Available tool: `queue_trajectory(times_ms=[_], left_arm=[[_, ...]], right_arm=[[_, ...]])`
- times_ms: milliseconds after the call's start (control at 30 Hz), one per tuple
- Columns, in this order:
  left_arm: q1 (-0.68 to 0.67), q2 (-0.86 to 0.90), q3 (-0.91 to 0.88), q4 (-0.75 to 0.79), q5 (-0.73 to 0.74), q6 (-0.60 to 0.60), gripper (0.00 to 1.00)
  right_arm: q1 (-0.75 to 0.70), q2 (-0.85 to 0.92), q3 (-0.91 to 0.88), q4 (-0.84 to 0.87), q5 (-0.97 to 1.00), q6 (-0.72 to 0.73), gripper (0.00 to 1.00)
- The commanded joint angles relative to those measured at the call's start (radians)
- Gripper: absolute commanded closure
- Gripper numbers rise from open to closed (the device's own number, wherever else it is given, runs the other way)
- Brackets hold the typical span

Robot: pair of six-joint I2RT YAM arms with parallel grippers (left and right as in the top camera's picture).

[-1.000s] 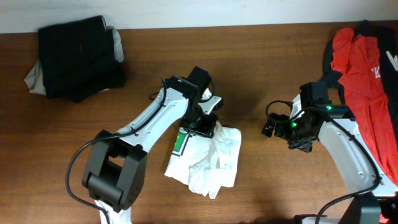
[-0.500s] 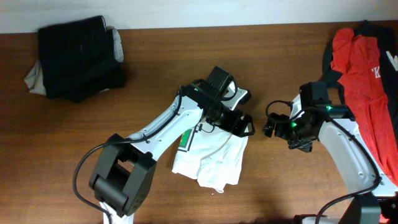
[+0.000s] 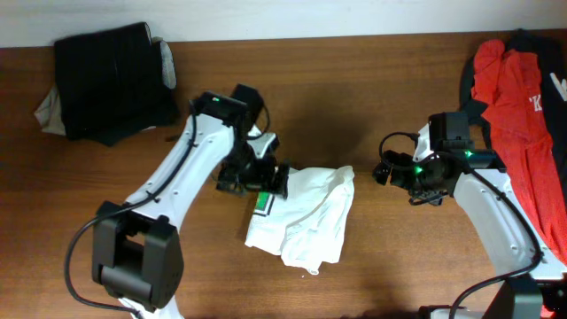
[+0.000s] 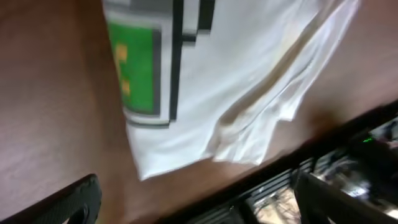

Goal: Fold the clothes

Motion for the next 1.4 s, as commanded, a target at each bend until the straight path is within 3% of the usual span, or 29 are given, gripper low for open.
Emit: queue_trajectory(times_ms=[0, 200, 533, 600, 833, 1267, 1333, 1367], left_arm=[[-0.061, -0.018, -0.046, -0.040, -0.104, 0.015, 0.01], [-0.087, -0.018, -0.200, 0.005, -0.065, 0.058, 0.01], [-0.267, 0.002, -0.203, 0.148, -0.001, 0.030, 0.03], [-0.270, 0.009, -0.206, 0.157, 0.016, 0.030, 0.08], [-0.270, 0.011, -0.302, 0.227, 0.044, 0.000, 0.07], [-0.348, 0.032, -0.312, 0.288, 0.118, -0.003, 0.11], [-0.348, 0.041, -0.312, 0.291, 0.118, -0.003, 0.28], [-0.349, 0.043, -0.312, 0.292, 0.118, -0.003, 0.56]], right_arm=[[-0.007, 0.001, -0.002, 0.000, 0.023, 0.008, 0.01], [-0.008, 0.001, -0.002, 0.006, 0.024, 0.008, 0.01], [-0.008, 0.001, -0.002, 0.007, 0.024, 0.008, 0.01], [-0.008, 0.001, -0.002, 0.008, 0.024, 0.008, 0.01], [-0.008, 0.001, -0.002, 0.008, 0.024, 0.008, 0.02], [-0.008, 0.001, -0.002, 0.006, 0.024, 0.008, 0.01], [-0.008, 0.001, -0.002, 0.003, 0.024, 0.007, 0.01], [-0.008, 0.001, -0.002, 0.003, 0.024, 0.007, 0.01]])
